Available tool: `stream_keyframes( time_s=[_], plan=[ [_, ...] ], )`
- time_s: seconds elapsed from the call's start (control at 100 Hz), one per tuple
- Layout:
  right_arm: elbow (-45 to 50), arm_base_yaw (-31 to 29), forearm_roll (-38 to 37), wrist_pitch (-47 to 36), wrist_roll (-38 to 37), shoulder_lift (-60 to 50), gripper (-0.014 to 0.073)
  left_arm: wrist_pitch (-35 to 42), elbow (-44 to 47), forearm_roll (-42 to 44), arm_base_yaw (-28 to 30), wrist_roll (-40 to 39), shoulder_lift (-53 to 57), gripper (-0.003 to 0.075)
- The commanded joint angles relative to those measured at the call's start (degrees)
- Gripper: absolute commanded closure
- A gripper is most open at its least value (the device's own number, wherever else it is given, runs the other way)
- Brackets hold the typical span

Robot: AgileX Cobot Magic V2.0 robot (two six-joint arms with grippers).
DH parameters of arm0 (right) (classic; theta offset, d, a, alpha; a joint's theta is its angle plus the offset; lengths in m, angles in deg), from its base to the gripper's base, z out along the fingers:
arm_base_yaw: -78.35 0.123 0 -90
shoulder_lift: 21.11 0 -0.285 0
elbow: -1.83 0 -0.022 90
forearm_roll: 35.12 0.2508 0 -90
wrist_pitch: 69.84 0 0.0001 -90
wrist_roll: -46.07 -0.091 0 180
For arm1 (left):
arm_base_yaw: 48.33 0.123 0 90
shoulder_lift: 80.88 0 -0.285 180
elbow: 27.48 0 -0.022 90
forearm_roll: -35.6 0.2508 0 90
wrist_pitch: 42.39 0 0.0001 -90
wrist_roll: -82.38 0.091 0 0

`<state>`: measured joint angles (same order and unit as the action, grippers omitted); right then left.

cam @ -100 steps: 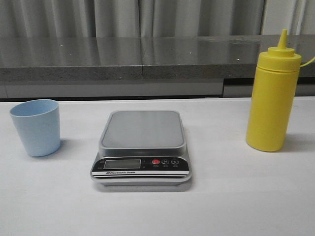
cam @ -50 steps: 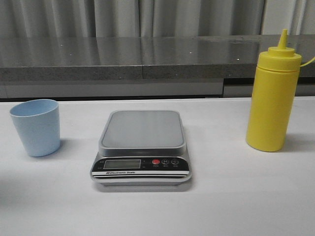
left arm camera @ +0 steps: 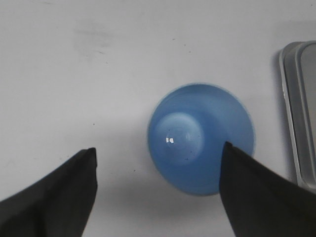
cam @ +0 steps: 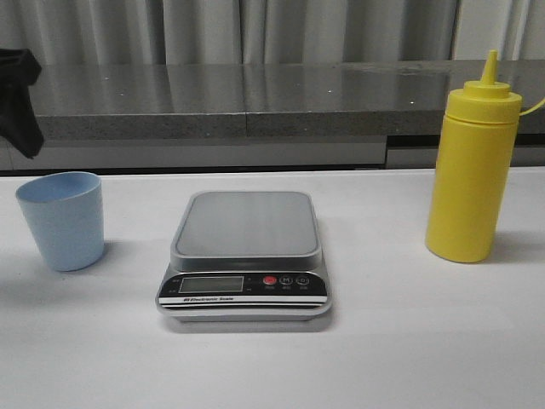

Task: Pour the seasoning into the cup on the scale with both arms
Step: 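Lower the left gripper over the light blue cup and grasp its rim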

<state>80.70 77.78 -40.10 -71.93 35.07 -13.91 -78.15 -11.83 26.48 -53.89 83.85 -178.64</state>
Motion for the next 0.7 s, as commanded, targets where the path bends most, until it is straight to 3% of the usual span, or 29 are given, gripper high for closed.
stream_keyframes(
  time_s=[0.0,0.5,0.58,0.69],
  plan=[
    [-1.1,-0.3,-0.7,-4.4,0.1,-1.2,0.0654,2.0,-2.8,-1.0,-0.7,0.1,-0.7,0.0231],
    [-1.1,-0.3,-0.7,-4.4,0.1,-1.2,0.0654,1.9,-6.6,-1.0,-0.7,0.1,-12.5,0.0238],
    [-1.1,-0.3,-0.7,-4.4,0.1,-1.2,0.0654,1.9,-6.6,-1.0,-0.7,0.1,-12.7,0.029],
    [-1.1,-0.3,-0.7,-4.4,0.1,-1.2,0.0654,1.9,-6.6,-1.0,-0.7,0.1,-12.7,0.0432]
  ],
)
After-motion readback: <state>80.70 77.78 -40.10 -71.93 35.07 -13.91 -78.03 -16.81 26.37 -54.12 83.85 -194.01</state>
